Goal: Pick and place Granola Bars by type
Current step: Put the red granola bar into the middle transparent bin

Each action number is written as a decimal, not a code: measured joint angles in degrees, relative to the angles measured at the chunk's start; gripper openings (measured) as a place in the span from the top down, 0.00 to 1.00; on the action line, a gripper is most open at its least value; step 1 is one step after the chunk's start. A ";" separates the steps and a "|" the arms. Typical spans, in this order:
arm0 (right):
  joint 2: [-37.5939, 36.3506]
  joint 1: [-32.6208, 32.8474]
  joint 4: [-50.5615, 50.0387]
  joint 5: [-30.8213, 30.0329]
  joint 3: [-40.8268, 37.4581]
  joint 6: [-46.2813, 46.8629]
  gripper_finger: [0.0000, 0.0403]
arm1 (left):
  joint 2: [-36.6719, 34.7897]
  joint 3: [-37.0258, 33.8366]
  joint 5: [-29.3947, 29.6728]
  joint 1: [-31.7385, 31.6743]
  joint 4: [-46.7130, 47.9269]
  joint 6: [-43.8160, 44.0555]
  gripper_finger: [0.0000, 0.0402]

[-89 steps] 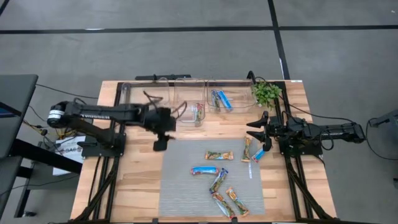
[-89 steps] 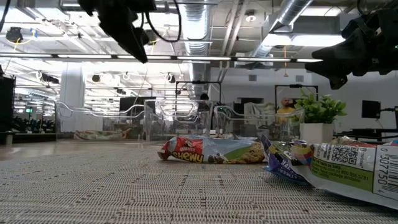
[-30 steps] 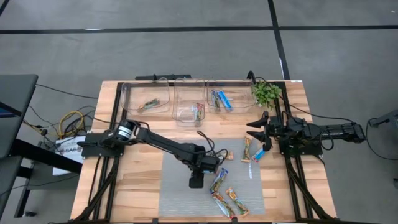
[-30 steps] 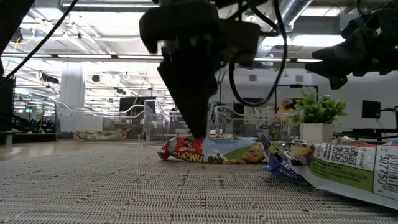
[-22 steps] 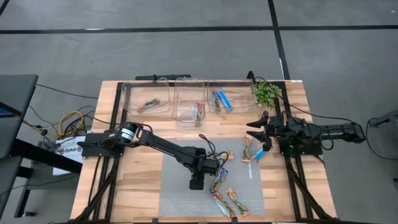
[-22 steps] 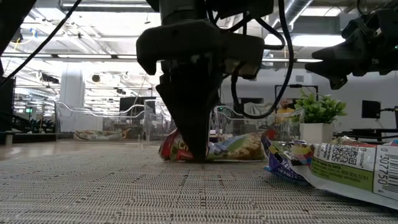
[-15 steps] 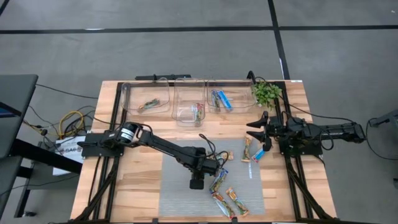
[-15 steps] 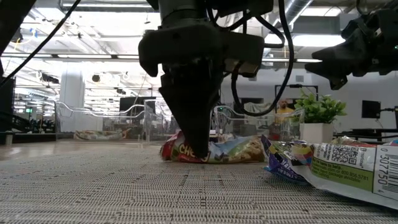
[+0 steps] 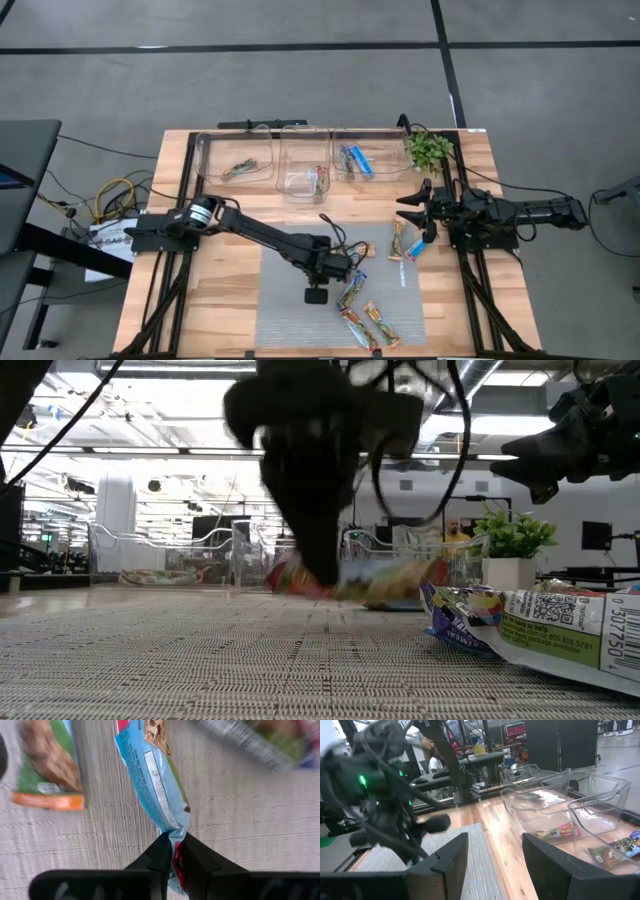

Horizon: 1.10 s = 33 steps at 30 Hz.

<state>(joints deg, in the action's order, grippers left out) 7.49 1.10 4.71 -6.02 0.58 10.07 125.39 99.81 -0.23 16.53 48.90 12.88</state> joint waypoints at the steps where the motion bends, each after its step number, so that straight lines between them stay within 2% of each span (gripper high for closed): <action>1: 0.00 -0.02 0.00 0.00 -0.02 0.02 0.55 | -0.79 0.17 0.02 -0.18 -0.18 0.00 0.91; 12: 0.00 -0.01 0.00 0.00 -0.01 0.01 0.55 | -10.80 0.21 1.37 -7.42 -0.25 2.87 0.87; 20: 0.00 -0.01 0.00 0.00 -0.01 0.01 0.55 | -15.48 0.24 4.17 -17.76 -0.22 2.78 0.87; 33: 0.00 0.00 0.00 0.00 -0.02 0.02 0.55 | -16.33 0.24 3.98 -35.77 5.60 0.49 0.87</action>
<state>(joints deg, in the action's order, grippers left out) 7.49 1.10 4.71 -6.02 0.56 10.09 109.06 100.05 3.75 -19.24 54.50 13.37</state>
